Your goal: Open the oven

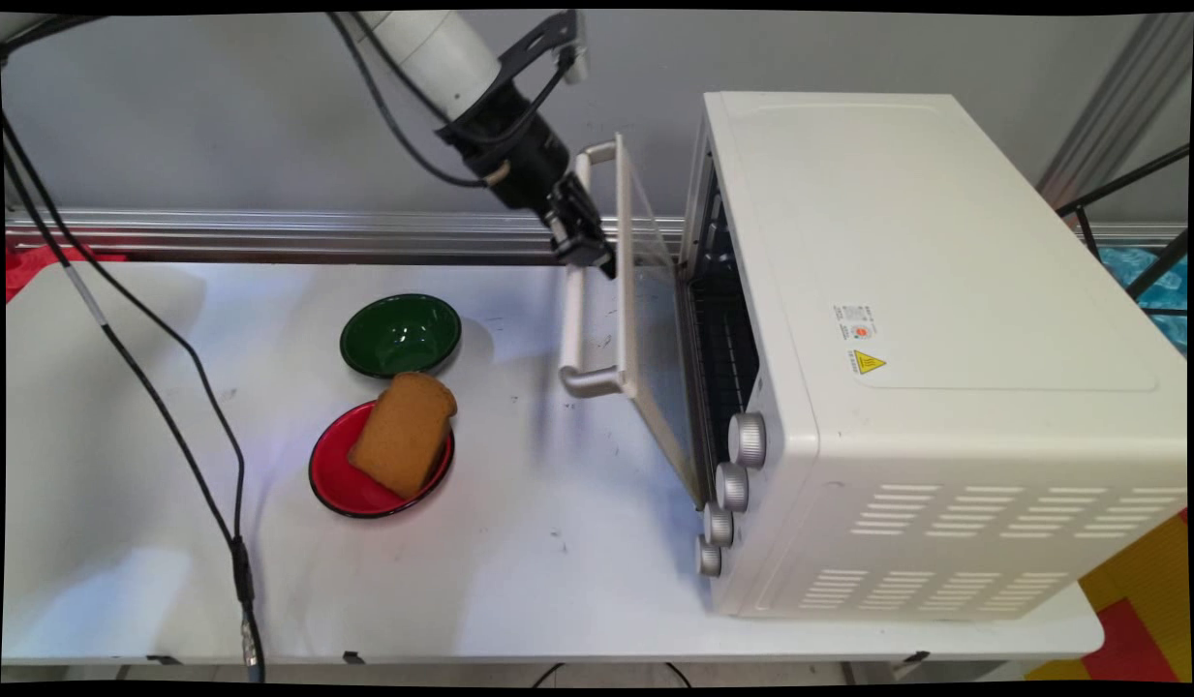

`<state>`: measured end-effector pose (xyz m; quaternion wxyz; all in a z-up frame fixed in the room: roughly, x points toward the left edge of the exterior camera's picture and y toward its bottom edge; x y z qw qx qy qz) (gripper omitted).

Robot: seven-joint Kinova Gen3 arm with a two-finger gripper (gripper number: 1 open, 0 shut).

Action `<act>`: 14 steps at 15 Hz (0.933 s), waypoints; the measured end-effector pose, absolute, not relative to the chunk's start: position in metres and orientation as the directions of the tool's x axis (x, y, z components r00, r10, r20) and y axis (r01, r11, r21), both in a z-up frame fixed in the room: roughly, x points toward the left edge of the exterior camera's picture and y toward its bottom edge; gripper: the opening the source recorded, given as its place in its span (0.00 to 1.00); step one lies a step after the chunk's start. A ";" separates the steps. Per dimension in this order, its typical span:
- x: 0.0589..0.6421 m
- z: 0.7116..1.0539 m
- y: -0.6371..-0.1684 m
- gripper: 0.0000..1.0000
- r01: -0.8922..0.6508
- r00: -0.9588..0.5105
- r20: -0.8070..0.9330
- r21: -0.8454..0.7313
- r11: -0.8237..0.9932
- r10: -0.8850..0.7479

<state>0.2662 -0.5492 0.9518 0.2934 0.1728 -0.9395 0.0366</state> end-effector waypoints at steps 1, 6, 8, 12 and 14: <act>0.270 0.948 -0.548 0.00 -0.345 -0.772 0.558 0.034 0.938 -0.304; 0.293 0.926 -0.541 0.00 -0.339 -0.791 0.530 0.036 0.940 -0.306; 0.304 0.916 -0.539 0.00 -0.341 -0.796 0.521 0.036 0.939 -0.309; 0.319 0.901 -0.537 0.00 -0.342 -0.799 0.513 0.039 0.939 -0.312; 0.326 0.893 -0.535 0.00 -0.341 -0.800 0.512 0.042 0.939 -0.314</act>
